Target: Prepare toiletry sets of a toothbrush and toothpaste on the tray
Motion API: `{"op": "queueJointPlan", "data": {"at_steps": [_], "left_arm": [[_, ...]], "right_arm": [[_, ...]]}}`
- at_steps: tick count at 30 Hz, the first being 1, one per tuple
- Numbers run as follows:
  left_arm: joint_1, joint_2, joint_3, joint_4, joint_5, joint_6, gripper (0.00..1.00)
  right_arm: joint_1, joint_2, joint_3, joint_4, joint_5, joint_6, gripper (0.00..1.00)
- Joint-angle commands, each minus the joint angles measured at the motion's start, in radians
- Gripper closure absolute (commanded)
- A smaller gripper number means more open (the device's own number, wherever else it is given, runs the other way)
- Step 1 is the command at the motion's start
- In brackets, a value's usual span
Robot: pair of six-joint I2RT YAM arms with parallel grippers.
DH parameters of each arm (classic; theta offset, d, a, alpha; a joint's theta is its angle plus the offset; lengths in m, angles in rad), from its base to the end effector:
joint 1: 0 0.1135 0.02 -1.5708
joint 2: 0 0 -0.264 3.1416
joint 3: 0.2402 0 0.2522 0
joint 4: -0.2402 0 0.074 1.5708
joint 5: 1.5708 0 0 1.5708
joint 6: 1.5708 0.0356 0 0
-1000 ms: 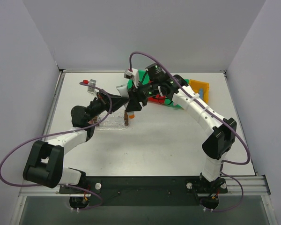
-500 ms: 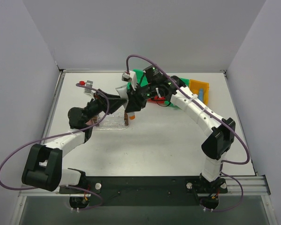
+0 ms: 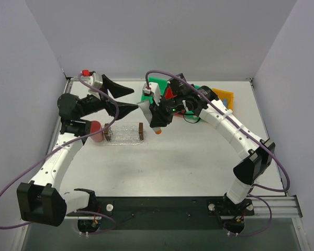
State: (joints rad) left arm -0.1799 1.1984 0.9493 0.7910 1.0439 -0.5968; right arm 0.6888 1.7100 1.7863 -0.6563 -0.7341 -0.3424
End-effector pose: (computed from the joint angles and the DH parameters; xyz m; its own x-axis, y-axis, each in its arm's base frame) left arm 0.2452 -0.0759 0.4046 -0.0403 -0.2799 -0.9592 0.9622 0.2477 -0.1127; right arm 0.2784 0.2601 0.3984 -0.0948 -0.4010 -0.9112 -0.9940 0.0875 0.0650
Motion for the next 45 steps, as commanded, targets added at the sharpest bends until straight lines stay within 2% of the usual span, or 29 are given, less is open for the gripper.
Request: {"op": "queueJointPlan", "data": {"at_steps": [1,5,7,12,16,26,32,36,38,41,45], "left_arm": [[0.008,0.007,0.189,-0.596,0.09,0.418,0.16],[0.008,0.056,0.317,-0.775,0.114,0.537,0.16],[0.007,0.072,0.342,-0.863,0.137,0.558,0.16],[0.007,0.096,0.407,-1.093,0.156,0.724,0.17],[0.003,0.104,0.407,-1.119,0.18,0.749,0.17],[-0.062,0.124,0.37,-1.043,0.182,0.654,0.17],[-0.105,0.125,0.298,-0.88,0.134,0.552,0.18],[-0.133,0.148,0.286,-0.863,0.117,0.548,0.25],[-0.136,0.153,0.272,-0.807,0.117,0.5,0.29],[-0.139,0.15,0.255,-0.701,0.113,0.436,0.3],[-0.141,0.142,0.252,-0.667,0.102,0.413,0.32]], "right_arm": [[0.021,-0.058,-0.014,-0.035,0.034,-0.076,1.0],[0.043,-0.064,-0.019,-0.037,0.058,-0.095,1.0],[0.048,-0.064,-0.015,-0.037,0.062,-0.095,1.0],[0.052,-0.072,-0.011,-0.039,0.085,-0.096,1.0],[0.054,-0.067,-0.007,-0.04,0.098,-0.098,1.0],[0.061,-0.044,0.001,-0.04,0.111,-0.101,1.0],[0.061,-0.032,0.008,-0.037,0.102,-0.099,1.0],[0.064,-0.033,0.01,-0.039,0.102,-0.095,1.0],[0.066,-0.036,0.009,-0.039,0.104,-0.095,1.0],[0.067,-0.038,0.007,-0.039,0.107,-0.095,1.0],[0.067,-0.038,0.004,-0.039,0.107,-0.093,1.0]]}}
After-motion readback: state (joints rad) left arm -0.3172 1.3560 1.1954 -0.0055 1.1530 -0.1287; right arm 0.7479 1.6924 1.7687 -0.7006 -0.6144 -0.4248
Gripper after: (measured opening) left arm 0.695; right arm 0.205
